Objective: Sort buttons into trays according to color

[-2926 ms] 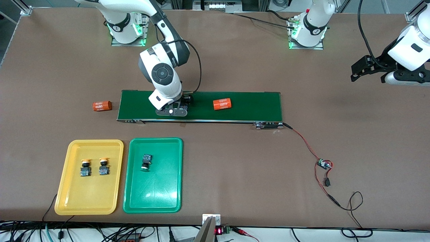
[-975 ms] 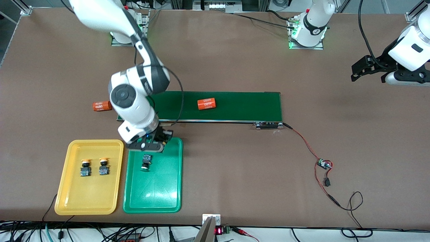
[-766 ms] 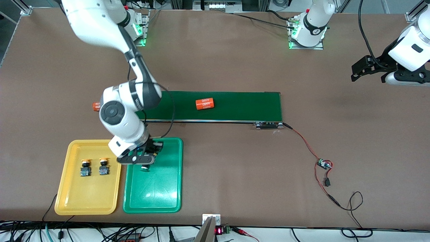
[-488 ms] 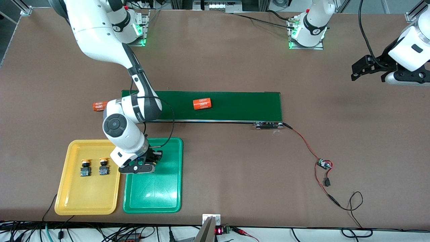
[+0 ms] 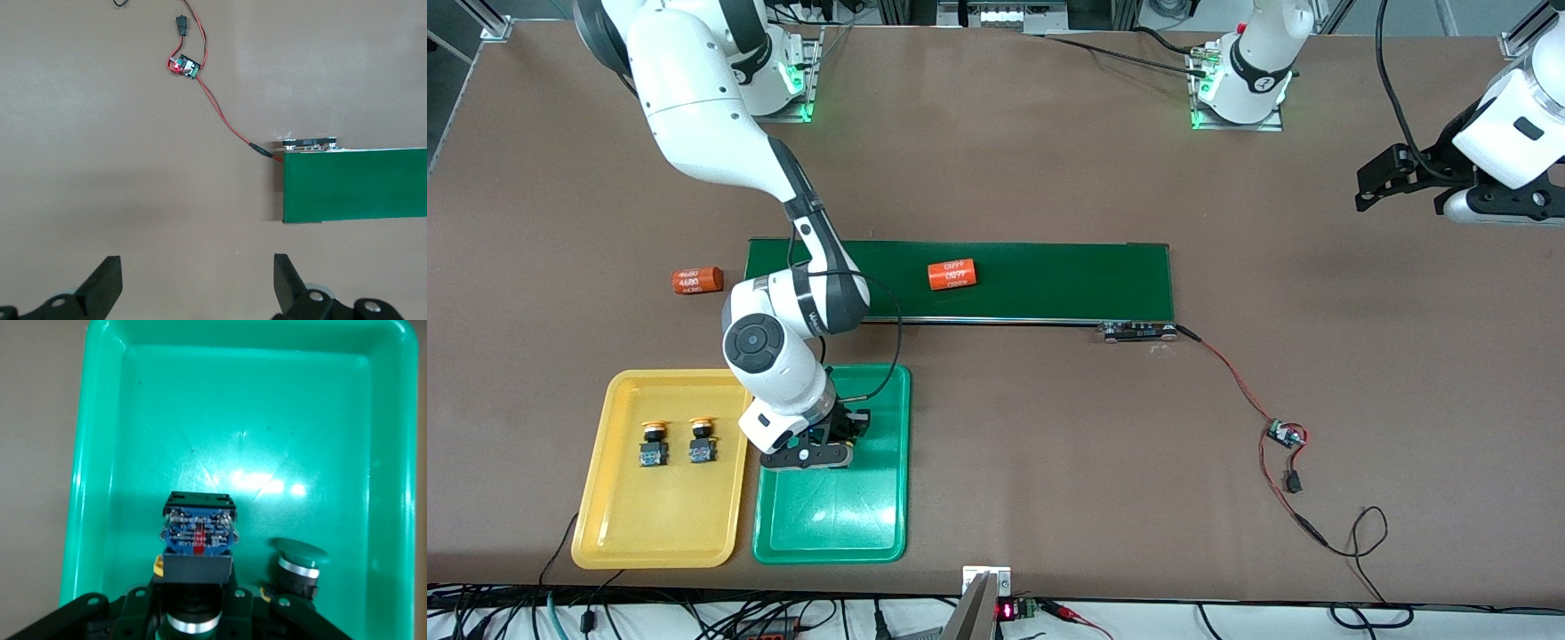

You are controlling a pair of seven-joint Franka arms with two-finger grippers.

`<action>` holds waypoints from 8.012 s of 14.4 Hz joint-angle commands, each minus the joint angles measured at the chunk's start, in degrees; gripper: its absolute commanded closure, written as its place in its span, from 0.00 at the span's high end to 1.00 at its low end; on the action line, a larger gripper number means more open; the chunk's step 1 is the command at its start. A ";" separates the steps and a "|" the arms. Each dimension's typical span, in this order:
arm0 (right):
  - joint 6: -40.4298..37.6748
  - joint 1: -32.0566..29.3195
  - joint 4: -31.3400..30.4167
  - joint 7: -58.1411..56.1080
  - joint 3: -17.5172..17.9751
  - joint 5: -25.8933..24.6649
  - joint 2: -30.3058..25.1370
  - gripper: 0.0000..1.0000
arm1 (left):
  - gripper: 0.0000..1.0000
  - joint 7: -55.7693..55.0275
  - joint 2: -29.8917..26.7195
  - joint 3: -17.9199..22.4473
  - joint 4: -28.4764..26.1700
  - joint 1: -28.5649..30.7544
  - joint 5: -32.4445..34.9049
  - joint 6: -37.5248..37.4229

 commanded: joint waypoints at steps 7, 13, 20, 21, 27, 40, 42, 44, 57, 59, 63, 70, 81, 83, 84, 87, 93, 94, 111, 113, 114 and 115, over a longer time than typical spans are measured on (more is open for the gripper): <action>-0.81 0.37 2.42 3.03 0.49 2.52 -0.03 1.00 | 1.00 -0.20 0.88 -0.14 1.96 0.09 0.34 -1.63; -17.31 -0.94 2.50 2.33 -1.18 2.62 -12.15 1.00 | 1.00 -0.20 0.88 -0.14 1.96 0.01 0.25 -1.63; -30.68 -2.96 2.59 2.15 -6.36 2.19 -20.86 1.00 | 1.00 -0.20 0.96 -0.14 1.96 0.09 0.16 -1.54; -32.62 -3.49 2.59 1.97 -7.58 2.10 -22.09 1.00 | 1.00 -0.20 0.96 -0.14 1.96 0.09 0.16 -1.54; -40.09 -9.98 -3.71 -11.82 -10.85 1.39 -32.53 1.00 | 1.00 -0.20 0.88 -0.14 1.96 0.09 0.16 -1.63; -46.09 -20.89 -10.31 -13.67 0.14 -5.47 -42.92 1.00 | 1.00 -0.20 1.14 -0.06 2.31 0.09 -0.01 -1.54; -42.59 -21.24 -17.76 -13.85 -0.12 -5.46 -48.44 1.00 | 1.00 -0.20 1.40 0.03 2.31 0.18 -0.01 -1.63; -39.77 -21.24 -23.84 -13.94 -0.30 -5.46 -52.93 1.00 | 1.00 -0.29 1.49 -0.06 2.48 0.09 -0.01 -1.54; -43.53 -20.28 -22.99 -14.90 1.11 -5.81 -52.86 1.00 | 1.00 -0.11 1.49 0.38 2.48 0.18 0.07 -1.63; -43.53 -20.37 -22.72 -14.90 0.93 -5.90 -52.86 1.00 | 1.00 -0.11 1.49 0.38 2.48 0.18 0.07 -1.63; -44.32 -20.19 -22.54 -14.99 1.10 -6.08 -53.39 1.00 | 1.00 -0.11 1.49 0.38 2.40 0.18 0.07 -1.63; -45.20 -20.28 -22.54 -14.91 1.02 -5.73 -53.74 1.00 | 1.00 -0.11 1.49 0.47 2.40 0.18 0.07 -1.63; -45.90 -20.19 -22.63 -14.90 1.10 -5.64 -54.18 1.00 | 1.00 -0.11 1.49 0.47 2.48 0.62 0.07 -1.63; -46.35 -19.93 -22.54 -14.90 1.46 -5.73 -54.27 1.00 | 1.00 -0.11 1.49 0.47 2.48 0.53 0.07 -1.63; -46.26 -19.75 -22.54 -14.90 1.54 -5.64 -54.44 1.00 | 1.00 -0.11 1.58 0.38 2.48 0.53 0.07 -1.63; -46.44 -19.75 -22.54 -14.90 1.98 -5.55 -54.79 1.00 | 1.00 -0.11 1.58 0.38 2.48 0.53 0.07 -1.63; -46.09 -19.66 -22.63 -14.90 1.98 -5.46 -54.88 1.00 | 1.00 -0.20 1.58 0.30 2.48 0.53 0.07 -1.63; -45.65 -19.66 -22.63 -14.90 1.90 -5.46 -54.88 1.00 | 1.00 -0.20 1.58 0.30 2.48 0.53 0.07 -1.63; -47.75 -19.84 -22.72 -14.90 1.54 -5.99 -54.88 1.00 | 1.00 -0.38 1.58 0.21 2.48 0.53 -0.01 -1.54; -47.84 -19.84 -22.90 -14.90 1.54 -5.99 -54.88 1.00 | 1.00 -0.38 1.58 0.21 2.48 0.53 -0.01 -1.54; -47.75 -19.93 -22.90 -14.90 1.46 -5.90 -54.88 1.00 | 1.00 -0.38 1.67 0.21 2.48 0.62 -0.01 -1.54; -47.67 -20.01 -22.90 -14.90 1.46 -5.90 -54.88 1.00 | 1.00 -0.38 1.93 0.12 2.48 0.62 -0.01 -1.54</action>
